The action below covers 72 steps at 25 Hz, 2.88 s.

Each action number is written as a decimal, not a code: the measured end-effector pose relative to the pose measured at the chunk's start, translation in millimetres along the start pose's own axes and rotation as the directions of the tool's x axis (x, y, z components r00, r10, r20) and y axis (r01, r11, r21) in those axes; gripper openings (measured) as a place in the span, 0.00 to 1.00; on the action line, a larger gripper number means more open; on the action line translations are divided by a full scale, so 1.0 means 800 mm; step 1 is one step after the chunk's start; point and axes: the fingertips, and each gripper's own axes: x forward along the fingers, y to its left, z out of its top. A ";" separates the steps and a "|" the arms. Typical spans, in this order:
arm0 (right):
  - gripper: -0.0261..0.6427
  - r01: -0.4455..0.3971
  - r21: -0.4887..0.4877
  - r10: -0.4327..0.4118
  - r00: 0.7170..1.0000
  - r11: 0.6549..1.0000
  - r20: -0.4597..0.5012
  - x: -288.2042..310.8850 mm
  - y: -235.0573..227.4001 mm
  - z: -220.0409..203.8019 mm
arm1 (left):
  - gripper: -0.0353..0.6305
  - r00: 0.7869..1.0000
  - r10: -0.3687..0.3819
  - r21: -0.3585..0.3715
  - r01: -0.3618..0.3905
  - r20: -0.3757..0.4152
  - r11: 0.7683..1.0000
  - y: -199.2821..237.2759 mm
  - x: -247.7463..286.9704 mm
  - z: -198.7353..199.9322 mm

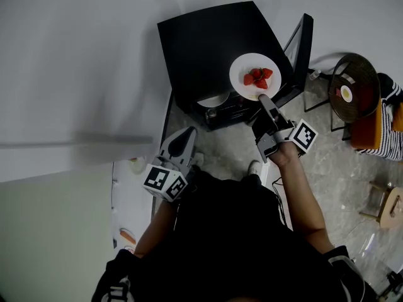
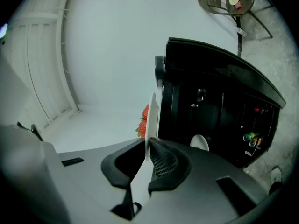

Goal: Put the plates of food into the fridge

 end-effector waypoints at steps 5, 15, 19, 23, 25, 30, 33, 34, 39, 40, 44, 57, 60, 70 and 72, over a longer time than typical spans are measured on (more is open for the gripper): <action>0.11 -0.035 0.054 0.037 0.998 0.998 -0.042 -0.010 0.009 -0.008 | 0.09 1.000 -0.017 -0.004 0.017 -0.017 1.000 0.003 0.019 0.004; 0.10 -0.051 0.051 0.054 0.996 0.997 -0.065 -0.062 0.016 -0.029 | 0.09 0.995 -0.087 0.006 0.087 -0.052 0.996 -0.012 0.034 -0.008; 0.10 -0.049 0.048 0.052 0.996 0.998 -0.076 -0.091 0.017 -0.039 | 0.09 0.991 -0.114 0.016 0.116 -0.067 0.993 -0.029 0.035 -0.014; 0.10 -0.026 0.056 0.031 0.996 0.998 -0.079 -0.105 0.005 -0.037 | 0.09 0.988 -0.136 0.017 0.138 -0.074 0.990 -0.035 0.047 -0.015; 0.10 -0.007 0.049 0.011 0.996 0.999 -0.088 -0.113 -0.005 -0.036 | 0.09 0.986 -0.148 0.021 0.150 -0.076 0.988 -0.039 0.049 -0.017; 0.10 0.054 0.026 -0.051 0.993 0.998 -0.108 -0.125 -0.048 -0.031 | 0.09 0.983 -0.161 0.021 0.164 -0.092 0.986 -0.043 0.050 -0.023; 0.10 0.083 0.024 -0.080 0.992 0.996 -0.099 -0.122 -0.080 -0.026 | 0.09 0.983 -0.157 0.028 0.160 -0.094 0.987 -0.045 0.048 -0.021; 0.10 0.092 0.026 -0.089 0.992 0.995 -0.094 -0.119 -0.092 -0.023 | 0.09 0.983 -0.156 0.028 0.159 -0.096 0.987 -0.045 0.048 -0.021; 0.10 0.132 0.014 -0.130 0.987 0.991 -0.099 -0.092 -0.139 -0.015 | 0.09 0.983 -0.149 0.033 0.153 -0.104 0.988 -0.042 0.045 -0.022; 0.10 0.146 0.005 -0.145 0.985 0.989 -0.096 -0.086 -0.147 -0.012 | 0.09 0.983 -0.147 0.032 0.151 -0.106 0.988 -0.042 0.046 -0.021; 0.10 0.190 0.019 -0.188 0.980 0.982 -0.061 -0.068 -0.176 -0.002 | 0.09 0.984 -0.143 0.027 0.146 -0.108 0.989 -0.039 0.044 -0.021; 0.09 0.284 0.055 -0.285 0.959 0.957 0.002 -0.020 -0.229 0.014 | 0.09 0.991 -0.096 0.018 0.098 -0.089 0.995 -0.027 0.036 -0.015; 0.09 0.288 0.068 -0.290 0.957 0.955 0.024 -0.009 -0.235 0.018 | 0.09 0.993 -0.081 0.005 0.082 -0.085 0.997 -0.024 0.032 -0.016; 0.09 0.306 0.068 -0.310 0.949 0.950 0.061 0.027 -0.241 0.027 | 0.09 0.996 -0.049 0.016 0.051 -0.081 0.999 -0.018 0.024 -0.015; 0.09 0.309 0.062 -0.312 0.948 0.949 0.060 0.030 -0.242 0.030 | 0.09 0.996 -0.038 0.006 0.038 -0.080 0.999 -0.015 0.022 -0.017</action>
